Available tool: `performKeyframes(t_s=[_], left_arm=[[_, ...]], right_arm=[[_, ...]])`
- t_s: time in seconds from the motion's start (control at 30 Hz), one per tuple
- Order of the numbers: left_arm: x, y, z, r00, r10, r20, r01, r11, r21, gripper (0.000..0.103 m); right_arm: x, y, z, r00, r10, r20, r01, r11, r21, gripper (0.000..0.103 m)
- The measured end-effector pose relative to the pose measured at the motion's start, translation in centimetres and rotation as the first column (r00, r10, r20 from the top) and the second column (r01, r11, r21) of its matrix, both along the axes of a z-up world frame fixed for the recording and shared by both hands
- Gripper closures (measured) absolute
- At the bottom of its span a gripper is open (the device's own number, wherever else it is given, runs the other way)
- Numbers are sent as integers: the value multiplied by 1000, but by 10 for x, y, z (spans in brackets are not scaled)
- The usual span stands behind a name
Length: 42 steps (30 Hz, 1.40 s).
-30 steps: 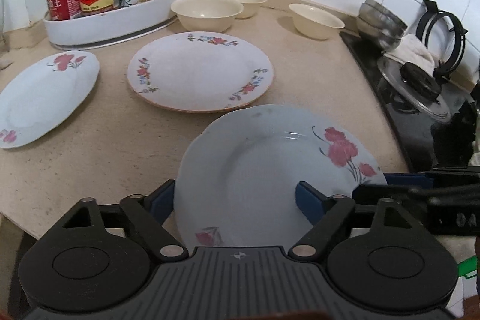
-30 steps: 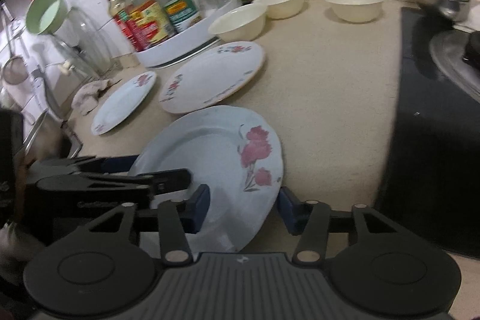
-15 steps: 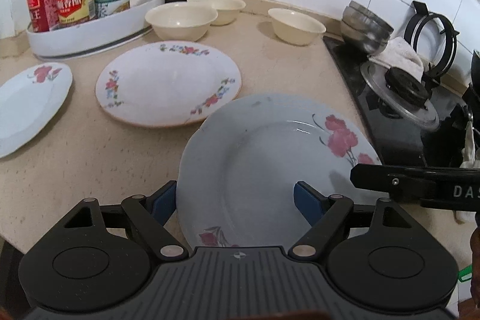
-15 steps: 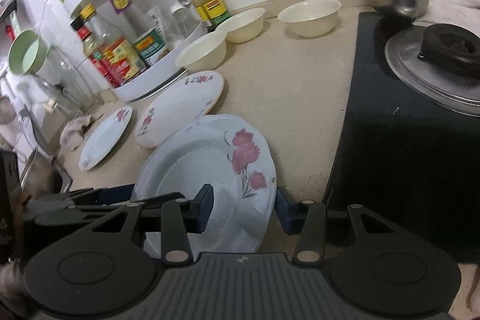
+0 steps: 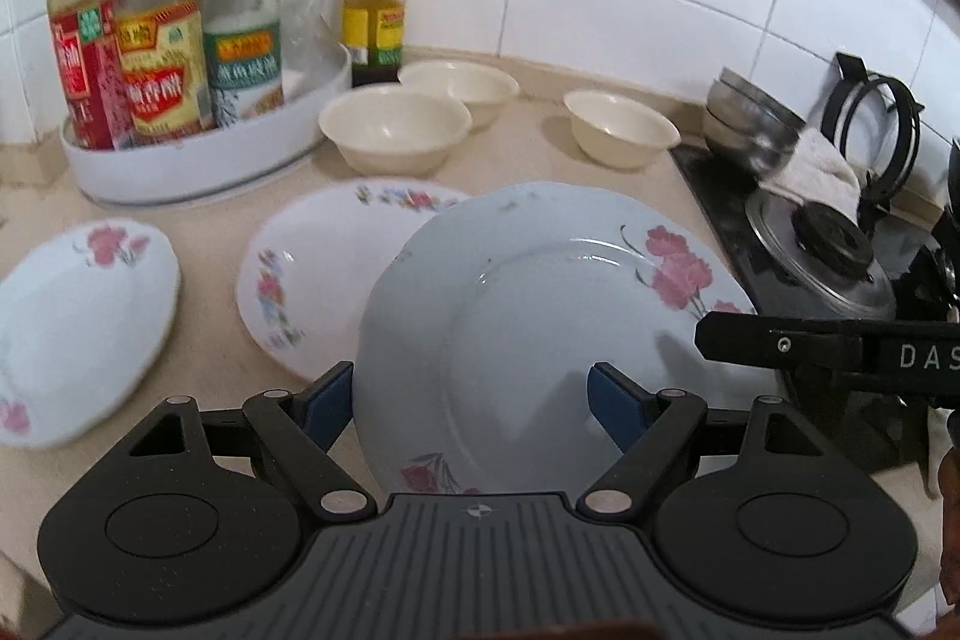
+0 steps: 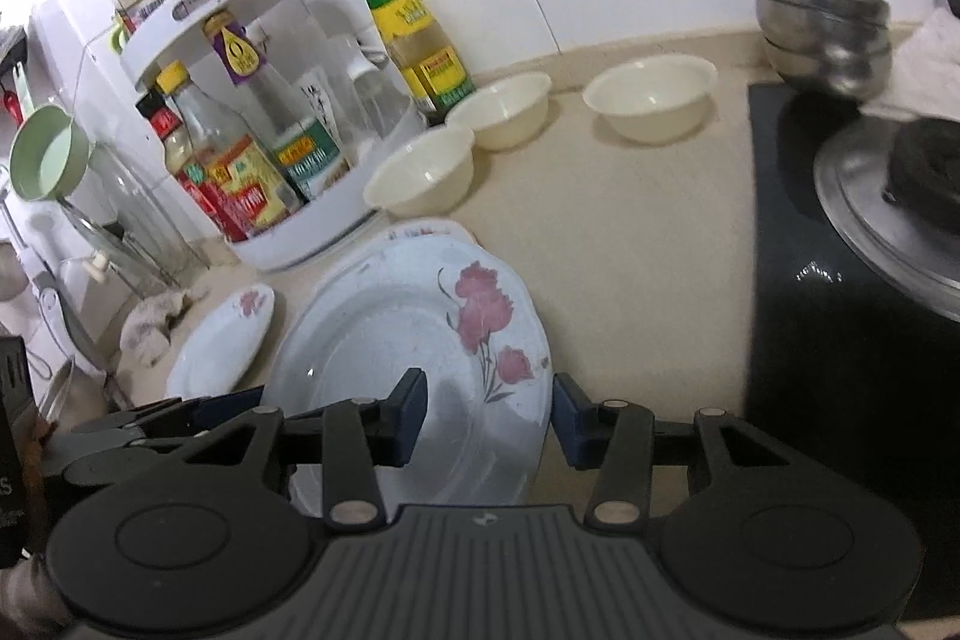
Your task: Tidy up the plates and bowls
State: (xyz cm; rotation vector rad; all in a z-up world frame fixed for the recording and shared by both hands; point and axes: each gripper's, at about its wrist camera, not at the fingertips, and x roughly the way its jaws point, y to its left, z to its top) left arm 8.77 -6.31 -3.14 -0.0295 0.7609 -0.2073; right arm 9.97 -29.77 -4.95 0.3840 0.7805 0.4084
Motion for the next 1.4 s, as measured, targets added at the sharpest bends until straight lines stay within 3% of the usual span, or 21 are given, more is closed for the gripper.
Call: performKeyframes(t_s=[0.27,0.7,1.4], left_arm=[[19,29,8,1000,19,23,-19,1000,-7,17],[45,63,13,996,44,72,-45,999,17,17],[91,82,-22,999,30,-13,-30,1000,3,17]], right_arm=[[25,32,17,998,3,63,-3,1000,5,59],[57,76,16,998,4,56,-4,1000,-1,59],[101,106,-10,999,-39,-15,38,998,-59,59]])
